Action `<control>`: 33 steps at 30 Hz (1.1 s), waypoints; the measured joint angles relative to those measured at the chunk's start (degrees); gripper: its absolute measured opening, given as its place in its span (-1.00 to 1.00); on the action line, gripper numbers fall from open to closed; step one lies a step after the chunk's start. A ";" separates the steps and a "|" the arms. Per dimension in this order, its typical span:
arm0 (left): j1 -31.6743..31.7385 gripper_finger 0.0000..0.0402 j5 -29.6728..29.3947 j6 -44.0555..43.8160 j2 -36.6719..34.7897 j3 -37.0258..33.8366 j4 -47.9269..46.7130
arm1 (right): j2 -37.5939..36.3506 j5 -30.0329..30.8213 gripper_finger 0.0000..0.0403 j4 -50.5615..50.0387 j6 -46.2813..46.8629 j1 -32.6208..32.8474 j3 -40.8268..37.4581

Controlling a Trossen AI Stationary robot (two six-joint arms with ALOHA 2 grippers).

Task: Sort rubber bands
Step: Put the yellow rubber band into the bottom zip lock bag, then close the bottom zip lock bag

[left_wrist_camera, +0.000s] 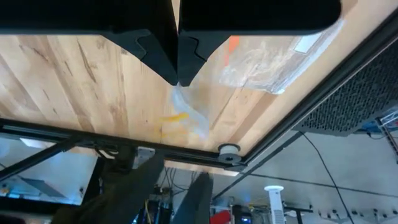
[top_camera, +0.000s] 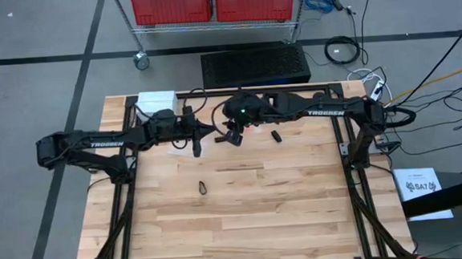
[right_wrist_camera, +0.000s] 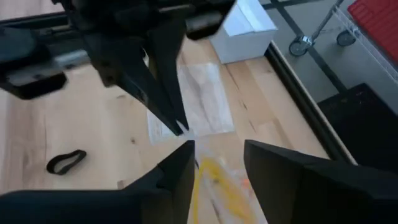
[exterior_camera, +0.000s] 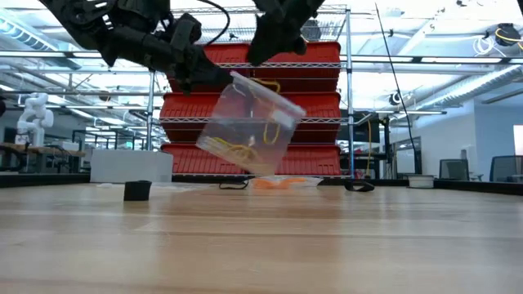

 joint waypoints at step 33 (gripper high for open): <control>1.08 -1.00 -0.02 -1.03 0.49 0.00 1.86 | -24.94 6.92 -0.41 60.40 12.18 8.69 -65.35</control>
